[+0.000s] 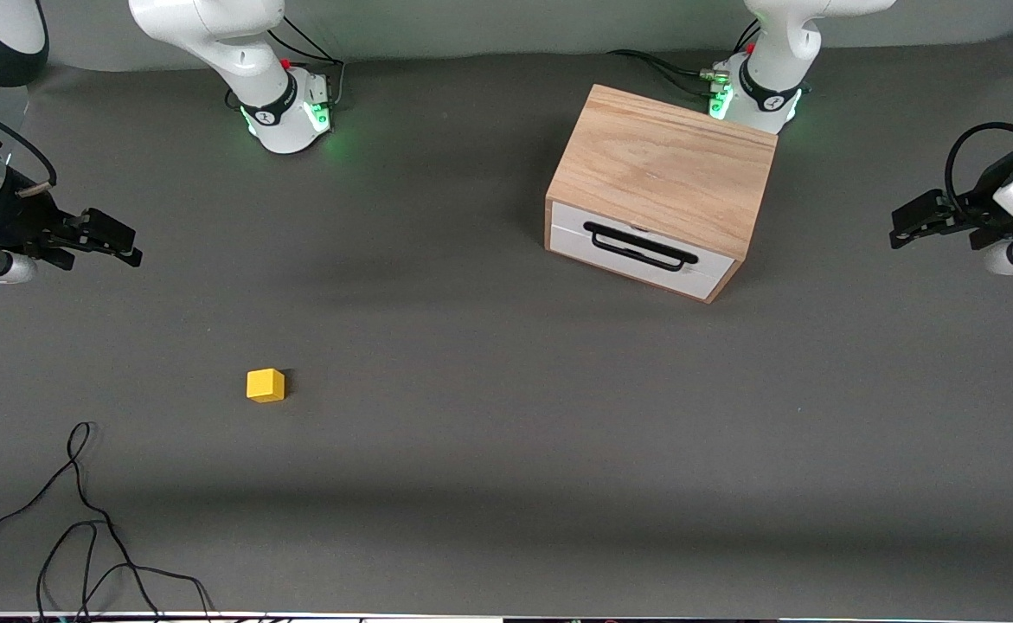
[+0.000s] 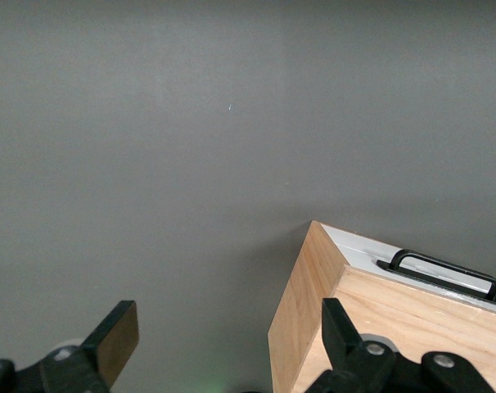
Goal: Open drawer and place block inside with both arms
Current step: 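Move the left gripper toward the black drawer handle of the wooden box, then lower the left gripper onto the black drawer handle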
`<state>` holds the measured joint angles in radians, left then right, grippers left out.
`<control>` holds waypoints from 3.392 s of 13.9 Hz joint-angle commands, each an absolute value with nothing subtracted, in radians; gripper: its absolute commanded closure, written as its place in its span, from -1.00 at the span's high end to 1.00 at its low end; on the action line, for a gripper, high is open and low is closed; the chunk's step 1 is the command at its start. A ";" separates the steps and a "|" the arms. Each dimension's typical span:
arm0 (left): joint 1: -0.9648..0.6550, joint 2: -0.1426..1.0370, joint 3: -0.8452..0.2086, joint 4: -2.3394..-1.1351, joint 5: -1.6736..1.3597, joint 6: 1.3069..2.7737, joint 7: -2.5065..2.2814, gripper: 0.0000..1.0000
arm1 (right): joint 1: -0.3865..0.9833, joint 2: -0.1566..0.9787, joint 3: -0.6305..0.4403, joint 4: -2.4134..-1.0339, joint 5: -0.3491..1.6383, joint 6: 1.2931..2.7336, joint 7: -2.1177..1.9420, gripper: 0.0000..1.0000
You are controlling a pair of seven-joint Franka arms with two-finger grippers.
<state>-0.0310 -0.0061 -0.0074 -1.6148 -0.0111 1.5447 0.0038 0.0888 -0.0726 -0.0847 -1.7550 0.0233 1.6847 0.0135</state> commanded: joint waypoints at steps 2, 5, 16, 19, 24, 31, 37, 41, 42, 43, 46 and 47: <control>-0.044 -0.012 -0.003 -1.618 -0.012 1.552 0.014 1.00 | 0.075 -0.063 -0.077 -1.741 0.031 1.674 0.031 1.00; -0.043 -0.012 -0.003 -1.618 -0.012 1.542 0.021 1.00 | 0.075 -0.048 -0.077 -1.741 0.031 1.674 0.029 1.00; -0.058 -0.009 -0.044 -1.623 0.008 1.483 -0.154 1.00 | 0.080 0.017 -0.084 -1.738 0.038 1.687 0.035 1.00; -0.090 0.003 -0.116 -1.626 -0.011 1.497 -0.528 1.00 | 0.081 0.017 -0.086 -1.740 0.032 1.687 0.041 1.00; -0.155 0.052 -0.261 -1.608 -0.018 1.505 -1.122 1.00 | 0.083 0.023 -0.083 -1.736 0.031 1.749 0.037 1.00; -0.299 0.164 -0.322 -1.535 -0.023 1.532 -1.865 1.00 | 0.084 0.023 -0.081 -1.738 0.031 1.756 0.034 1.00; -0.293 0.207 -0.319 -1.693 -0.020 1.684 -1.881 1.00 | 0.095 0.023 -0.075 -1.733 0.031 1.756 0.044 1.00; -0.275 0.288 -0.314 -1.769 -0.014 1.755 -1.884 1.00 | 0.100 0.026 -0.075 -1.729 0.031 1.758 0.044 1.00; -0.275 0.316 -0.314 -1.767 -0.012 1.759 -1.885 1.00 | 0.100 0.031 -0.075 -1.729 0.031 1.756 0.044 1.00; -0.275 0.339 -0.314 -1.769 -0.009 1.766 -1.885 1.00 | 0.100 0.032 -0.075 -1.727 0.031 1.756 0.044 1.00; -0.282 0.394 -0.314 -1.770 0.011 1.775 -1.893 1.00 | 0.101 0.032 -0.075 -1.727 0.031 1.758 0.044 1.00; -0.284 0.396 -0.314 -1.772 0.012 1.792 -1.904 1.00 | 0.100 0.032 -0.075 -1.727 0.032 1.758 0.044 1.00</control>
